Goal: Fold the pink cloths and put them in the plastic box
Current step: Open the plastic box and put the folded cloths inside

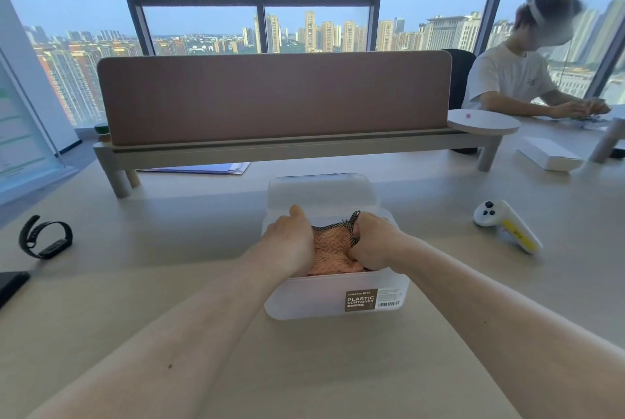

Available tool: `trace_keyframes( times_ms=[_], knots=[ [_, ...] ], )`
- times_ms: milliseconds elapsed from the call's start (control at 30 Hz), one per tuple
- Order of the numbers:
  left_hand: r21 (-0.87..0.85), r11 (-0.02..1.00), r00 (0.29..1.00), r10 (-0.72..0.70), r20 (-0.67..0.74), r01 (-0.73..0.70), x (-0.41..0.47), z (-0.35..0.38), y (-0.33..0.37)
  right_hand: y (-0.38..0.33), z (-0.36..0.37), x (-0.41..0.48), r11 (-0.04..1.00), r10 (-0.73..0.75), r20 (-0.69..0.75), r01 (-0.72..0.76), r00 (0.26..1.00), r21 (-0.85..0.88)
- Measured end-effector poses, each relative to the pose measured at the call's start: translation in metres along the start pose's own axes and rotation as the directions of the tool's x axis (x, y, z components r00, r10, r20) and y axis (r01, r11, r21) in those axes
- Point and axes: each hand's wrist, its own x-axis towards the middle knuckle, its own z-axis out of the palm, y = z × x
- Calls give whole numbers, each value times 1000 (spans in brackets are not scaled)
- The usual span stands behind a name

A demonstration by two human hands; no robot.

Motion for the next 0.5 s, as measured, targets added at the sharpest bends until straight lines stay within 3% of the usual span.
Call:
trace_keyframes(
  times_ms=[133,233,333,500],
  knots=[
    [16,979,963,205,-175,-205,-9,-17,7,0,-8,-6,994,-88,-87,81,992,-79],
    [9,931,931,365,2,-365,-11,-20,8,-4,-11,-16,945,-274,-183,229,944,-232],
    [-53,921,915,390,109,-386,-7,-11,-2,-4,-11,-16,871,-431,-65,396,900,-290],
    [-67,925,913,380,150,-374,0,-15,-12,5,-21,-10,898,-340,124,361,932,-252]
  ],
)
